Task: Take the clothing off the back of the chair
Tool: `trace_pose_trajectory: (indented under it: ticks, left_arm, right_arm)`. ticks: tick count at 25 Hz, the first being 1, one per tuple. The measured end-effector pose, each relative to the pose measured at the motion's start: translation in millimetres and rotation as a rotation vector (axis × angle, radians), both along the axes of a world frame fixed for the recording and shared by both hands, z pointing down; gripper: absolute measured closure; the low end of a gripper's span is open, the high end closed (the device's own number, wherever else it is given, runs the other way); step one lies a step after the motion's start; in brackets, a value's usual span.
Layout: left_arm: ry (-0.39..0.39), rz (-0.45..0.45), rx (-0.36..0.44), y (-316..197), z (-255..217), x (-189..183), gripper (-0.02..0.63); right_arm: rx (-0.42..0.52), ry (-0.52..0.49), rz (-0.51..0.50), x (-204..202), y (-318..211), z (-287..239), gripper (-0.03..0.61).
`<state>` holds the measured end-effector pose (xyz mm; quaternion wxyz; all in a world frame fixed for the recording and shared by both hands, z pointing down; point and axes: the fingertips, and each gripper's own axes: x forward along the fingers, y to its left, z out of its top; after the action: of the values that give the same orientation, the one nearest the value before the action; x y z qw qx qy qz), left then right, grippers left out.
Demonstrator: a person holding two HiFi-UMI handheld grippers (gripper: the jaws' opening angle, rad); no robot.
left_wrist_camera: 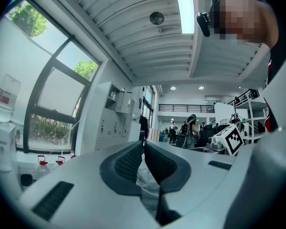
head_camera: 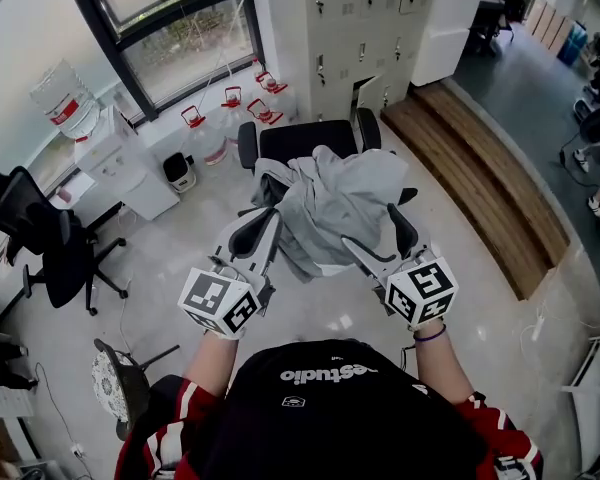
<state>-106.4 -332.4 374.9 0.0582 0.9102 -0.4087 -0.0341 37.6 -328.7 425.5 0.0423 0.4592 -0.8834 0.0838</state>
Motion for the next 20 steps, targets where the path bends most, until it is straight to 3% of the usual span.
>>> trace_pose_trajectory:
  ticks: [14,20]
  left_arm:
    - [-0.016,-0.016,-0.055,-35,33,-27,0.577]
    - [-0.017,-0.033,-0.069,-47,37,-42,0.577]
  right_arm:
    - [-0.112,0.050,0.021,-18,-89,68,0.078]
    - [-0.144,0.130,-0.017,-46,-101,86,0.058]
